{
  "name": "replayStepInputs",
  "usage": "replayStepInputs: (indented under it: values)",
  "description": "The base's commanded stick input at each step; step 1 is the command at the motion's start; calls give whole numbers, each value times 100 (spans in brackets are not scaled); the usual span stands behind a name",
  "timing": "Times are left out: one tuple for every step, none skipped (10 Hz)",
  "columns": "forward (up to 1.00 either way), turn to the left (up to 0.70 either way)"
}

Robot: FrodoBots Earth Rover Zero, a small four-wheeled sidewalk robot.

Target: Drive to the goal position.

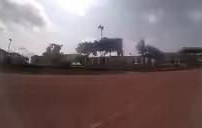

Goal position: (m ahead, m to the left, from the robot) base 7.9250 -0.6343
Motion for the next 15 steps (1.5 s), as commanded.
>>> replayStepInputs:
  values:
    - [70, 0]
    - [70, 0]
    - [70, 0]
    - [70, 0]
    - [70, 0]
    - [70, 0]
    - [70, 0]
    - [70, 0]
    - [70, 0]
    - [70, 0]
    - [70, 0]
    - [70, 0]
    - [70, 0]
    - [70, 0]
    - [70, 0]
